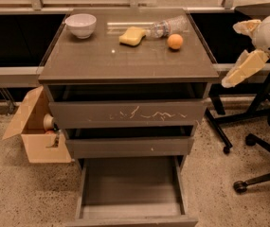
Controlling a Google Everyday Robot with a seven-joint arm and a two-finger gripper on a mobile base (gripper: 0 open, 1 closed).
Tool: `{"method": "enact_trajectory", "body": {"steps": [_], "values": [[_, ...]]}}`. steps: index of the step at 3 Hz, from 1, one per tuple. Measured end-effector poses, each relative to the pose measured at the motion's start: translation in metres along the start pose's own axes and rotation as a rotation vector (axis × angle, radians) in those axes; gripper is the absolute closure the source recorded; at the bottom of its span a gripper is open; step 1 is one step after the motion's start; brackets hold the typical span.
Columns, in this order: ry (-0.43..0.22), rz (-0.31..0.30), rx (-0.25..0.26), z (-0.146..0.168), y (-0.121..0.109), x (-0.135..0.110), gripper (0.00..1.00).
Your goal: Place orange into bottom drawer
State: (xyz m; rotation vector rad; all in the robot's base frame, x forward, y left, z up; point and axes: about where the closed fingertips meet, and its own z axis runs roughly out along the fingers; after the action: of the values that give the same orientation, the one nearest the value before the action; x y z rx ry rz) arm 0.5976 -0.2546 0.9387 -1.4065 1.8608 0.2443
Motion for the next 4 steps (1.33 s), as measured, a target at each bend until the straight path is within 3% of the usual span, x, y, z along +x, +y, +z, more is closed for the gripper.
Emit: {"method": "enact_trajectory", "body": {"steps": [1,2,3,4], "values": [[-0.043,-0.001,0.011,0.024,-0.030,0.000,0.00],[-0.077,0.040,0.085,0.060,-0.077,0.003,0.00],[-0.082,0.088,0.162,0.083,-0.104,0.006,0.00],[-0.119,0.147,0.204,0.113,-0.129,0.008,0.00]]}}
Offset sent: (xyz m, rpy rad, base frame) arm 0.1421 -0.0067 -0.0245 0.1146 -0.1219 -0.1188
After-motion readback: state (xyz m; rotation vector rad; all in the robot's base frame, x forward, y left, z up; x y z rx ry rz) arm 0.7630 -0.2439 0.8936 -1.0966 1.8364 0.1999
